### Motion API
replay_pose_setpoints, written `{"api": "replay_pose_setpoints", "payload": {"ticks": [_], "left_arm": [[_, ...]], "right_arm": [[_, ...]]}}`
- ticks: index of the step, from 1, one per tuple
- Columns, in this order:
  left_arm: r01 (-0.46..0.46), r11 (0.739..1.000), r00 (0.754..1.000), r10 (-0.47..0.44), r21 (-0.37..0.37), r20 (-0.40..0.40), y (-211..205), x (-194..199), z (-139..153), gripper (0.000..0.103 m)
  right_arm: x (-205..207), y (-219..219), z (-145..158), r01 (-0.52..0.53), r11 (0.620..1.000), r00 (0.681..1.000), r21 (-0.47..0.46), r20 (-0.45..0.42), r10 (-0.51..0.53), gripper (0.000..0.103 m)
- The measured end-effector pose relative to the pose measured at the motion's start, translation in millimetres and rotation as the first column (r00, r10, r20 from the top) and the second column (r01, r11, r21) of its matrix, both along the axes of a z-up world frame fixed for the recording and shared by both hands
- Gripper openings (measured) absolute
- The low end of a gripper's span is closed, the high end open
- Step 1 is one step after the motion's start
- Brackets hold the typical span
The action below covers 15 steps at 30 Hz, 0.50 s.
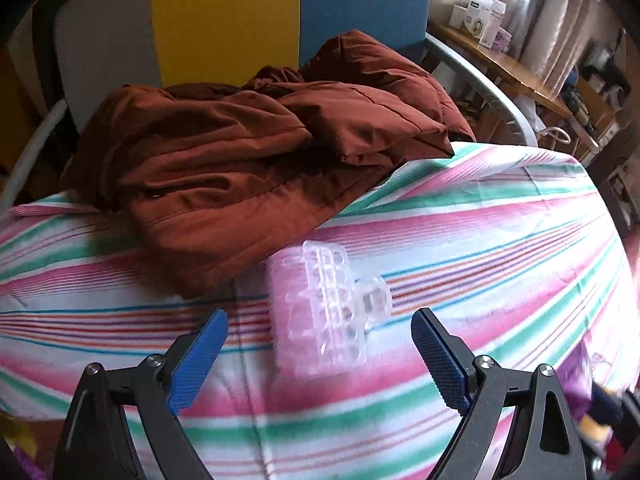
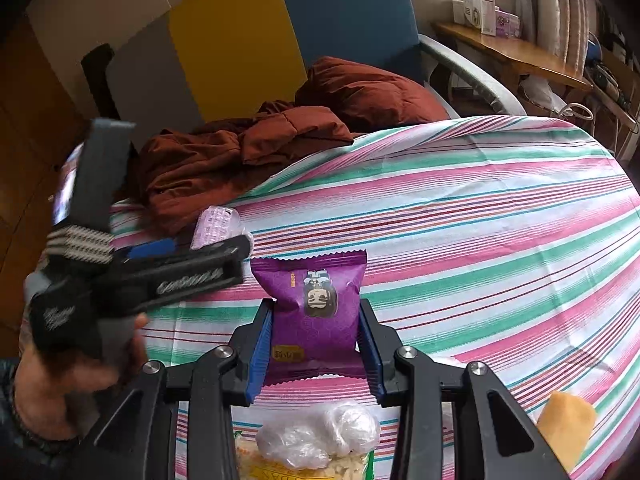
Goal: Organize objects
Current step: 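Grasp the pink hair roller with the left tool while the right tool grasps the purple snack packet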
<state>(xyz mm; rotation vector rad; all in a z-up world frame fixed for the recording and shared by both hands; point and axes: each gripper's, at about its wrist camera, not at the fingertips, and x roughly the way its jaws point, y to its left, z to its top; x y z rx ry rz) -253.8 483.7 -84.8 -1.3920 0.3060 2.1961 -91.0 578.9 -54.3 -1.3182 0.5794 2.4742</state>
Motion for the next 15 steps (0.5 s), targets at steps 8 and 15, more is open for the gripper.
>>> {"api": "replay_pose_setpoints", "payload": {"ticks": [8, 15], "left_arm": [[0.051, 0.998, 0.999, -0.051, 0.038, 0.006, -10, 11, -5, 0.064], [0.035, 0.997, 0.999, -0.034, 0.071, -0.006, -42, 47, 14, 0.064]], "right_arm": [[-4, -6, -7, -0.041, 0.999, 0.999, 0.013, 0.02, 0.041, 0.04], [-5, -15, -9, -0.085, 0.996, 0.996, 0.01, 0.014, 0.085, 0.04]]}}
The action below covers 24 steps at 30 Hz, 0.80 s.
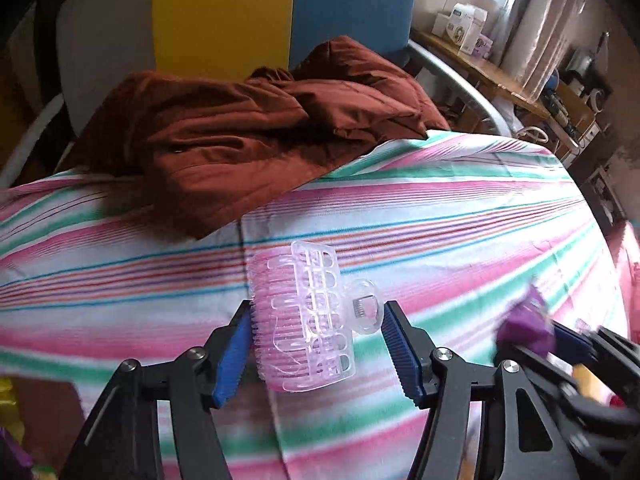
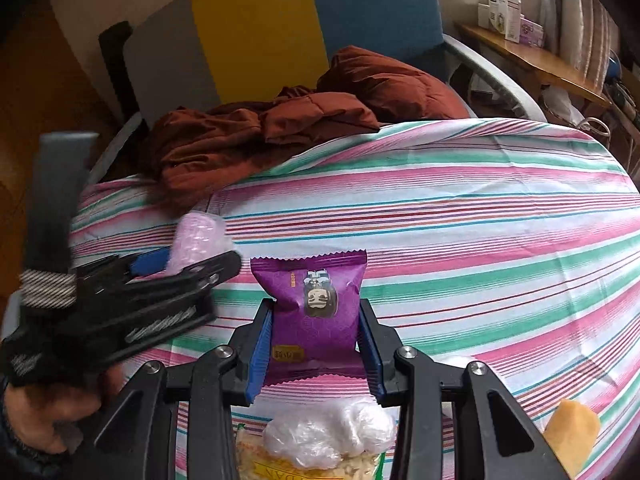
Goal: Organize objects
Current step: 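Grasp the pink hair roller with the left tool while the right tool grasps the purple snack packet, then carry roller and purple packet into the gold tray and open both tools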
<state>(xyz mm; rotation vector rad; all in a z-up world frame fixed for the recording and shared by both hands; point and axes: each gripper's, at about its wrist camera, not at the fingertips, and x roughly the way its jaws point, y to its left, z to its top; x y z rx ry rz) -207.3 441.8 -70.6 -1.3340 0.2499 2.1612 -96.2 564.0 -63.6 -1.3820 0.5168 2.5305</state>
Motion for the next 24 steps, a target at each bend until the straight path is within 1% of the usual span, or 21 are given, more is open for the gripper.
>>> {"api": "replay_pose_setpoints", "payload": {"ticks": [2, 5, 10, 16, 20, 23, 24], "left_arm": [[-0.009, 1.0, 1.0, 0.009, 0.018, -0.003, -10, 10, 11, 0.064], [-0.007, 0.999, 0.999, 0.009, 0.039, -0.042, -24, 25, 30, 0.064], [-0.015, 0.997, 0.996, 0.022, 0.081, -0.083, -49, 47, 62, 0.064], [-0.031, 0.988, 0.99, 0.051, 0.151, -0.132, -84, 68, 101, 0.064], [-0.031, 0.985, 0.979, 0.065, 0.172, -0.192, -107, 82, 125, 0.064], [-0.029, 0.984, 0.963, 0.075, 0.174, -0.26, -127, 96, 142, 0.064], [-0.03, 0.983, 0.959, 0.079, 0.181, -0.272, -133, 99, 146, 0.064]], "right_arm": [[0, -2, 0, -0.009, 1.0, 1.0, 0.0, -0.004, 0.009, 0.04], [0, -8, -2, -0.029, 1.0, 0.999, -0.005, -0.013, 0.029, 0.04], [-4, -25, -9, -0.084, 0.996, 0.996, 0.0, -0.01, 0.084, 0.039], [-4, -39, -12, -0.118, 0.993, 0.993, 0.017, -0.015, 0.119, 0.039], [-5, -50, -10, -0.138, 0.99, 0.99, 0.031, -0.016, 0.139, 0.039], [-7, -58, -9, -0.152, 0.988, 0.988, 0.017, -0.017, 0.152, 0.039], [-7, -62, -8, -0.156, 0.988, 0.988, 0.021, -0.013, 0.156, 0.039]]}}
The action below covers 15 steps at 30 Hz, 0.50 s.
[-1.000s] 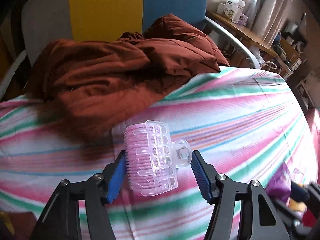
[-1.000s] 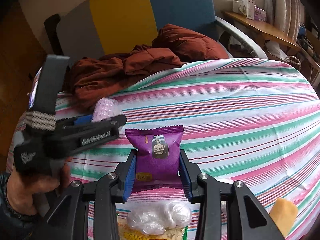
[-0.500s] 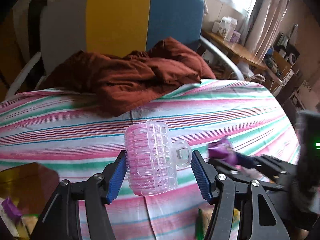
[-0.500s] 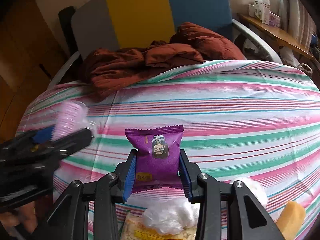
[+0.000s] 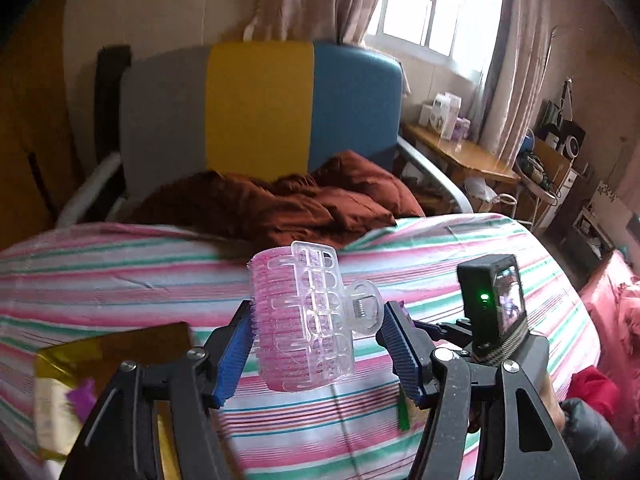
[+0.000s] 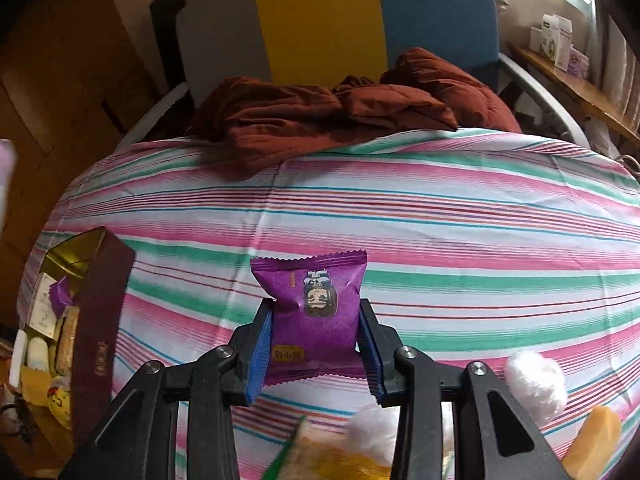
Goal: Organize objects
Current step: 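Carry roller and purple packet into the gold tray and open both tools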
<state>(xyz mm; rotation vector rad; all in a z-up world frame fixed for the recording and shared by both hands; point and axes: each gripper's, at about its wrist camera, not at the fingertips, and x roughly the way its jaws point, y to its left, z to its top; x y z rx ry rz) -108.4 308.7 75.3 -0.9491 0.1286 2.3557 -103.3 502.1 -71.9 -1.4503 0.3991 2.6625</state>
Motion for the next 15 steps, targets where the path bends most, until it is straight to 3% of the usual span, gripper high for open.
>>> {"api": "replay_pose_setpoints", "payload": {"ticks": [7, 15], "left_arm": [[-0.024, 1.0, 0.999, 0.025, 0.016, -0.039, -43, 16, 14, 0.064], [-0.096, 0.995, 0.995, 0.096, 0.036, -0.007, -95, 24, 1, 0.064]], "right_arm": [[5, -40, 15, -0.058, 0.998, 0.998, -0.006, -0.023, 0.058, 0.039], [18, -92, 41, -0.115, 0.992, 0.99, -0.047, -0.085, 0.111, 0.039]]}}
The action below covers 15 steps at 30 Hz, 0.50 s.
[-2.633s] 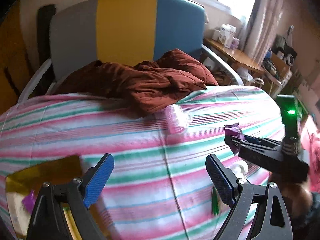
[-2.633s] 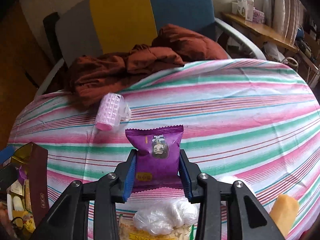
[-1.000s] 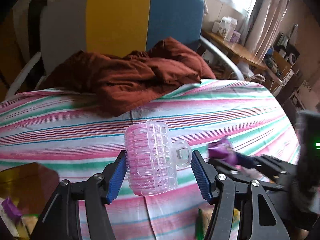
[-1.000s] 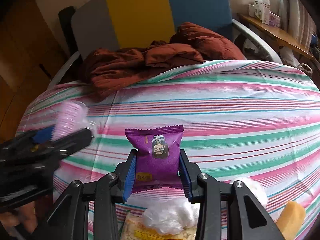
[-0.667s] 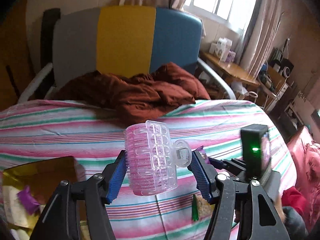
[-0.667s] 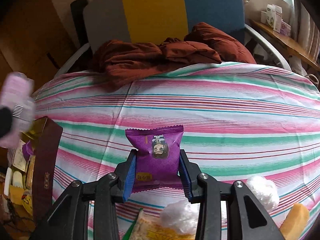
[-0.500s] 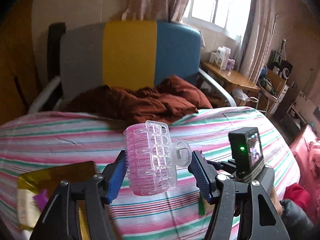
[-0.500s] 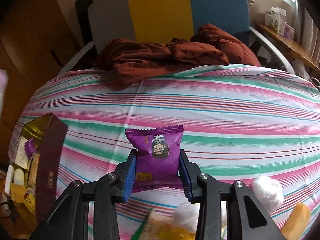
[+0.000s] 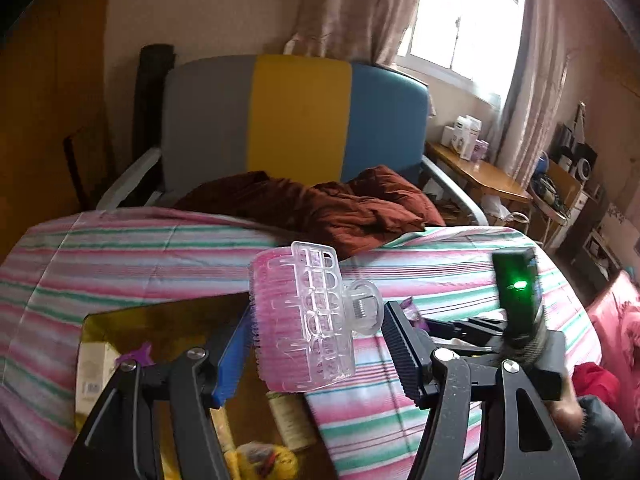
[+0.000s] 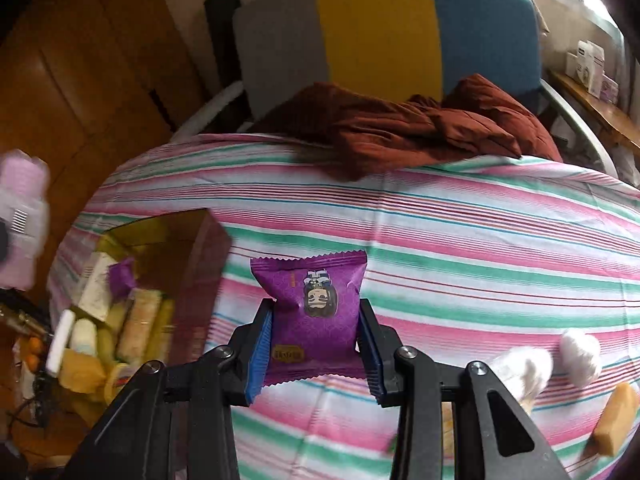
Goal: Organize objects
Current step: 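Carry roller and purple packet into the gold tray and open both tools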
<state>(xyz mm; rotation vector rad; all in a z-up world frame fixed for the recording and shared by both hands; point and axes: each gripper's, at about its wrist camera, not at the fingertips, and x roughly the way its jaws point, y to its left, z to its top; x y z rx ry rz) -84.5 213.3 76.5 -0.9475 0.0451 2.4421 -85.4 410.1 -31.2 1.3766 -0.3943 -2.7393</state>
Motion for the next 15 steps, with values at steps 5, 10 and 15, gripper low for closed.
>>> {"api": "replay_pose_setpoints", "payload": {"ticks": [5, 10, 15], "left_arm": [[-0.042, 0.999, 0.998, 0.042, 0.003, 0.038, -33, 1, -17, 0.064], [-0.099, 0.995, 0.992, 0.097, 0.022, 0.084, -80, -3, -32, 0.064], [-0.174, 0.983, 0.978, 0.166, 0.051, 0.127, -132, -8, -45, 0.064]], "right_arm": [[10, -31, 9, -0.028, 0.999, 0.999, -0.043, -0.022, 0.027, 0.039], [20, -68, 12, -0.086, 0.995, 0.996, -0.059, -0.027, 0.085, 0.039], [19, -106, 13, -0.144, 0.988, 0.989, -0.059, -0.024, 0.143, 0.039]]}}
